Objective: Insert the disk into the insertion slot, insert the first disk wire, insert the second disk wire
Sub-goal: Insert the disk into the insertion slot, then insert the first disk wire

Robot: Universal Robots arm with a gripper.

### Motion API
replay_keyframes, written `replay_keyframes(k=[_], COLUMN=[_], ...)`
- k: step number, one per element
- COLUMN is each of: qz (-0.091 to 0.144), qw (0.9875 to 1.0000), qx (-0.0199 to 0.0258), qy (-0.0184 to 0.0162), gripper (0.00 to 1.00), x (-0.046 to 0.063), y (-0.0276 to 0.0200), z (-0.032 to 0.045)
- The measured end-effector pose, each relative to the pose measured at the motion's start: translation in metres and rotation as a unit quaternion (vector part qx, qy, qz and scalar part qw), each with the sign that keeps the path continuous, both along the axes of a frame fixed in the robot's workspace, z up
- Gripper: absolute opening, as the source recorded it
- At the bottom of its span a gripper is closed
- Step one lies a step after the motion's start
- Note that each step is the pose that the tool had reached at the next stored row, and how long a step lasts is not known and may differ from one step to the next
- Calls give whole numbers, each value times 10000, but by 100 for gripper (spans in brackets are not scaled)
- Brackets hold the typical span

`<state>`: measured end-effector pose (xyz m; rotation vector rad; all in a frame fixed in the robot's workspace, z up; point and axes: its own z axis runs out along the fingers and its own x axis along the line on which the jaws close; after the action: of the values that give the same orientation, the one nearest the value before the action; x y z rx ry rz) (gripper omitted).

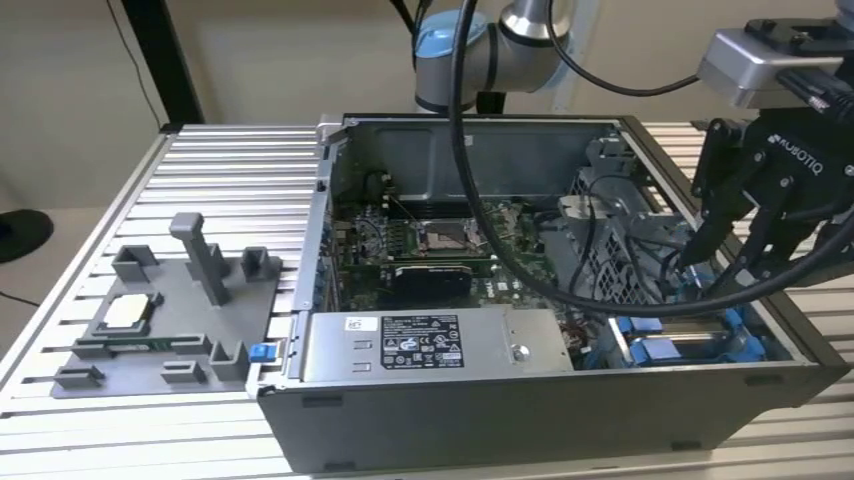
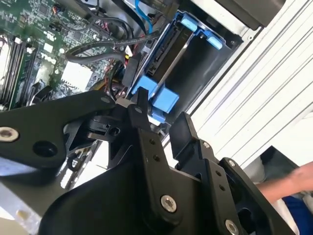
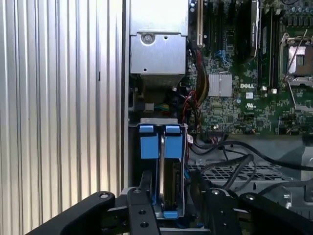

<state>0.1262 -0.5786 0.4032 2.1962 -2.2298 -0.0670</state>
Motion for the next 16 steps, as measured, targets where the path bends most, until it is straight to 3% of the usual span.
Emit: replay_keyframes(k=[2,7,9,11,16], qz=[7,28,39,52,54], qw=[10000,9995,9992,9991,9991], qx=[-1,-1,-1,-3,-3], qy=[-69,-319,-396,-423,-424], gripper=[100,100,100,100,100], x=[1,0,-3,-9,-9], y=[34,169,216,222,223], z=[3,3,1,-3,-2])
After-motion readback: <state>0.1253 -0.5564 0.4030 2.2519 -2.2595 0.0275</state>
